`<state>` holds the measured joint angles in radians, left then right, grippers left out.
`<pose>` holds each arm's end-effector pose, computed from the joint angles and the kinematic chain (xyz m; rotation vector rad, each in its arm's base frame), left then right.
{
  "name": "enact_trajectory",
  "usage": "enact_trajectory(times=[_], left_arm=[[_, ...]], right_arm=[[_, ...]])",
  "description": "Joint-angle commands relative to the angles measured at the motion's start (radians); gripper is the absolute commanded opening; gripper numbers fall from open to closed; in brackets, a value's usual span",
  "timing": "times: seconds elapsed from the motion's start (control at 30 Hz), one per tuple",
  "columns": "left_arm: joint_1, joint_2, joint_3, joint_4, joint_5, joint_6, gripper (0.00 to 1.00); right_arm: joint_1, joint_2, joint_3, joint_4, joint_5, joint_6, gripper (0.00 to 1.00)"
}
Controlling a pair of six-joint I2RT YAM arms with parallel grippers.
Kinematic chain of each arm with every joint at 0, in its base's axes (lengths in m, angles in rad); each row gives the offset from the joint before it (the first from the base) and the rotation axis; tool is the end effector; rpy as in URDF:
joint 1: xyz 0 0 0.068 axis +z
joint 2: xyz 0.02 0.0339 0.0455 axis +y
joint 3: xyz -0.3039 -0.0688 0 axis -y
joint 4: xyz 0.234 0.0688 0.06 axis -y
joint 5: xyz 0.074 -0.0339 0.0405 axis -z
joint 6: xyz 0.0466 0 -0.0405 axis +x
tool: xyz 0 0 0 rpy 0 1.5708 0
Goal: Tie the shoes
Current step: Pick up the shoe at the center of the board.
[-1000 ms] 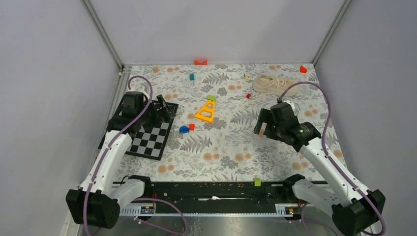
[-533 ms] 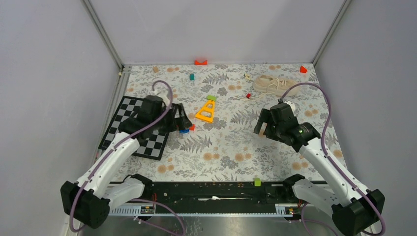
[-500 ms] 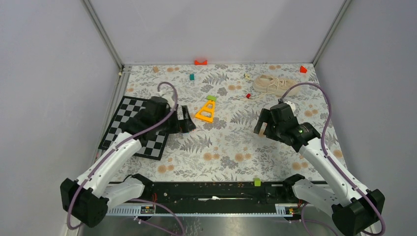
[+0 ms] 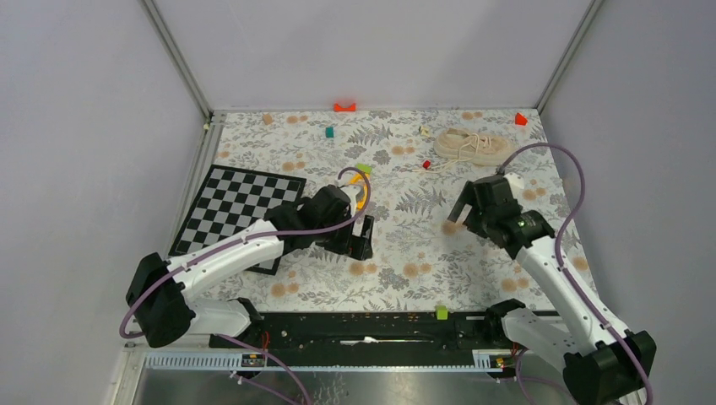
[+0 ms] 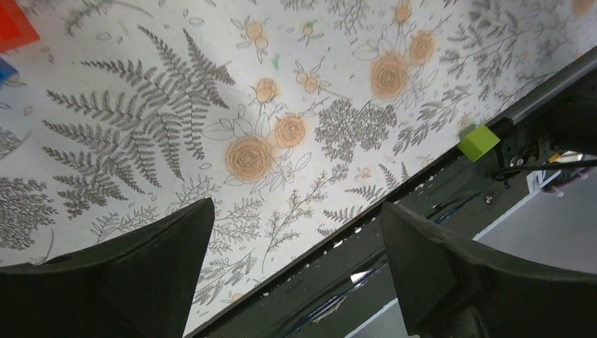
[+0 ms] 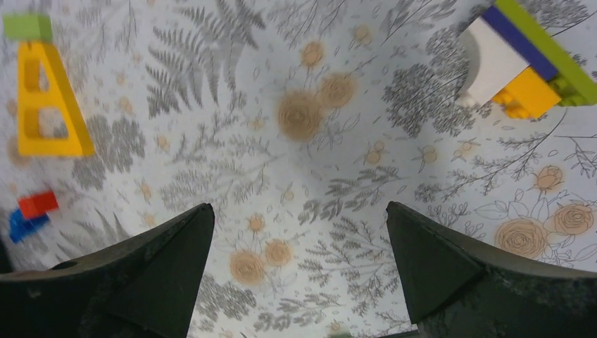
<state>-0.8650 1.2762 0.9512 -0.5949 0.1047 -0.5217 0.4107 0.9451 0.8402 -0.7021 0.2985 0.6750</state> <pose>0.1556 -0.1901 0.2907 0.4942 2.5789 -0.6720 0.1549 0.0525 0.3094 0.4476 2.2968 0.1839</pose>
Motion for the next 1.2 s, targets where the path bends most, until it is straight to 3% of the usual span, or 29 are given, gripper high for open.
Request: enact_trajectory(times=[0.0,0.2,0.5,0.87,1.17], left_arm=[[-0.001,-0.019,0.09,0.038,-0.071,0.027,0.99],[-0.001,-0.074,0.129,0.02,-0.155,0.01,0.98],[-0.001,-0.243,0.13,0.095,-0.278,-0.001,0.98],[-0.001,-0.25,0.105,0.045,-0.372,0.01,0.98],[0.0,-0.217,0.113,0.026,-0.398,0.035,0.98]], right_arm=[[-0.199,0.074,0.096,0.119,-0.05,-0.008,1.0],[-0.299,0.373,0.402,0.148,-0.055,0.014,1.0],[-0.335,0.842,0.874,0.004,-0.035,0.142,0.99],[-0.359,1.129,1.071,0.016,0.044,0.272,0.94],[-0.366,1.336,1.294,-0.103,0.04,0.316,0.94]])
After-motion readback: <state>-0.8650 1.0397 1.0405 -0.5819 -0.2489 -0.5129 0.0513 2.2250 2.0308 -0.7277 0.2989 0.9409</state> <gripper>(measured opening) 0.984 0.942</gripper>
